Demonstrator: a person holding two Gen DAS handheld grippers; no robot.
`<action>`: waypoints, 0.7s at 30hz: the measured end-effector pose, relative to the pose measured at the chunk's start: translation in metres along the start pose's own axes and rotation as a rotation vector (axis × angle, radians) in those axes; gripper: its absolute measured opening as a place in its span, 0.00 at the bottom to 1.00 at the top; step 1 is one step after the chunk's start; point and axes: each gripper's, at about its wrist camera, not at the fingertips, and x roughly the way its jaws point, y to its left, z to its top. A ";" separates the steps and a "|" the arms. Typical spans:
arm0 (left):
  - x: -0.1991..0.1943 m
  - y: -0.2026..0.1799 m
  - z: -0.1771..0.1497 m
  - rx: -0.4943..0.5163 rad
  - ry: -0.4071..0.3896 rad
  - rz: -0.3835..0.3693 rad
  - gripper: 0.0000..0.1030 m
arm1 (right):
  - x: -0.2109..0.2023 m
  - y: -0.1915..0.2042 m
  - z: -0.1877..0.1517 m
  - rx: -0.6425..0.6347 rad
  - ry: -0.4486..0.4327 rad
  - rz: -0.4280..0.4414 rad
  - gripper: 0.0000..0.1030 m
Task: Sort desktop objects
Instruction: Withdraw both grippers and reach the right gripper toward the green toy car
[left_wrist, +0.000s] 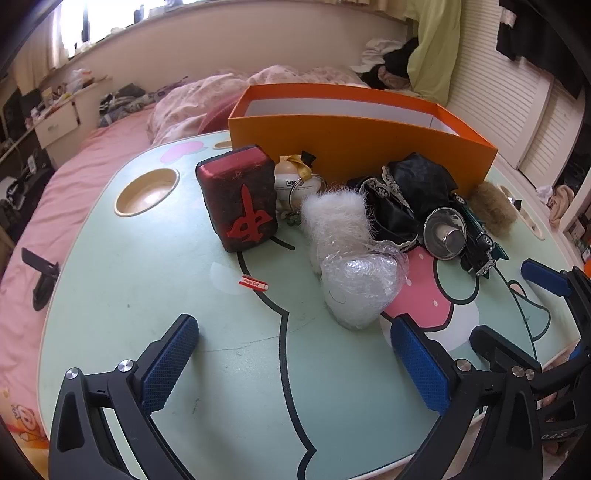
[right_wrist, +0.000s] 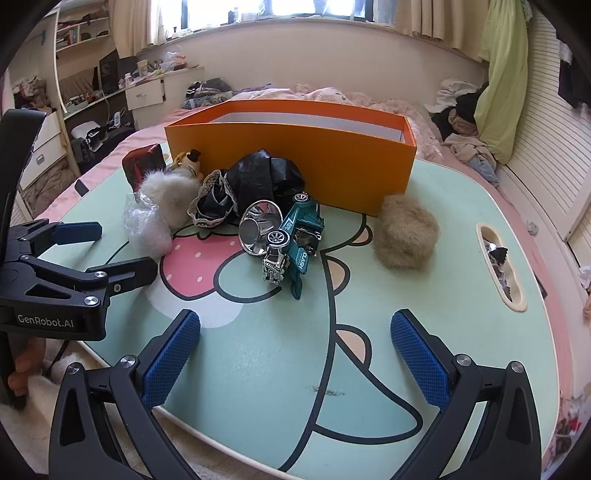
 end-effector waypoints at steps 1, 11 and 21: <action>0.001 0.001 0.001 0.000 0.002 0.000 1.00 | 0.000 0.000 0.000 -0.001 0.000 0.000 0.99; 0.005 0.000 0.007 0.020 0.013 -0.011 1.00 | -0.002 -0.001 0.002 -0.008 0.002 0.012 0.99; 0.007 -0.009 0.008 0.019 -0.005 -0.009 1.00 | -0.002 0.001 0.007 -0.022 -0.007 0.031 0.99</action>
